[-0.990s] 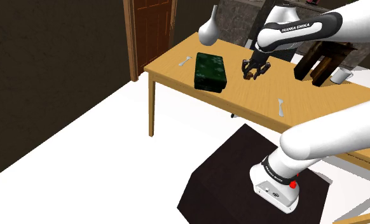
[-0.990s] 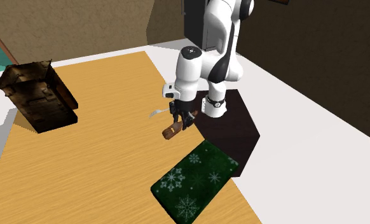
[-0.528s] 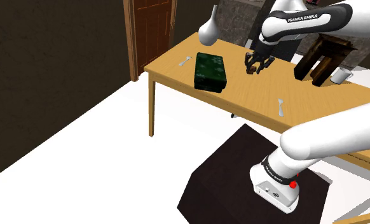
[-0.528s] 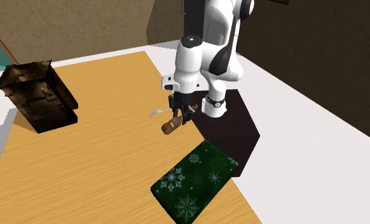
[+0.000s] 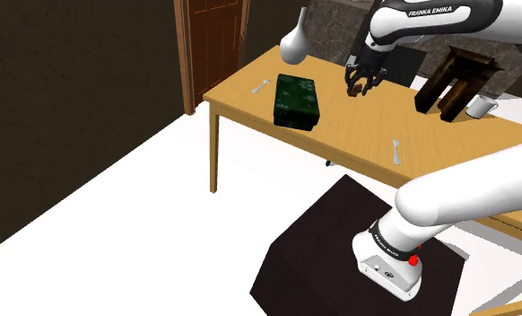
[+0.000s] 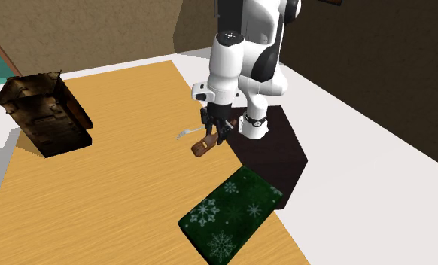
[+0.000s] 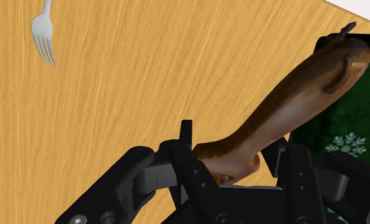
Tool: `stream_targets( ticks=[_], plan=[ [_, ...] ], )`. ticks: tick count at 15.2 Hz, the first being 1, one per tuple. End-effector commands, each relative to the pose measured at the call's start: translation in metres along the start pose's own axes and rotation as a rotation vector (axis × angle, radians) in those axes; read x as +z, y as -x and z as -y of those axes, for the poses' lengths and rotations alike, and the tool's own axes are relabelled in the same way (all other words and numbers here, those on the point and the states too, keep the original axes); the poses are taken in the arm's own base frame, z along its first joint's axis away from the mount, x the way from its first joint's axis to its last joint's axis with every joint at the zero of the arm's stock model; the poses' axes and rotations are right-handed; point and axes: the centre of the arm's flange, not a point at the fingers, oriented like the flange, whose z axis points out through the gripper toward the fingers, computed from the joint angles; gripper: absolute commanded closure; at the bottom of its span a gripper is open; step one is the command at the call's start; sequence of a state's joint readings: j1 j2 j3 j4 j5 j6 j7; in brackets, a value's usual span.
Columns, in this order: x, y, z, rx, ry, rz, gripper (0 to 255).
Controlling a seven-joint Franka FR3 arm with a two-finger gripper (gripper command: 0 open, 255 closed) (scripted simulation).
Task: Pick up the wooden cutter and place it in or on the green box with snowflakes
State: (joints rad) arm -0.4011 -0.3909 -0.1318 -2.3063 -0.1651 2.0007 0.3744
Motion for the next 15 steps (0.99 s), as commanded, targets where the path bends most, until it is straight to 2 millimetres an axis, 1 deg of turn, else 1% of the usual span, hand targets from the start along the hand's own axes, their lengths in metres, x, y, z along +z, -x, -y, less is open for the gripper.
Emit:
stream_targets(
  ticks=[1,15],
  plan=[
    [-0.002,-0.015,0.019,0.0,0.0,0.0,255],
    [-0.002,-0.111,0.177,0.0,0.0,0.0,255]
  ],
)
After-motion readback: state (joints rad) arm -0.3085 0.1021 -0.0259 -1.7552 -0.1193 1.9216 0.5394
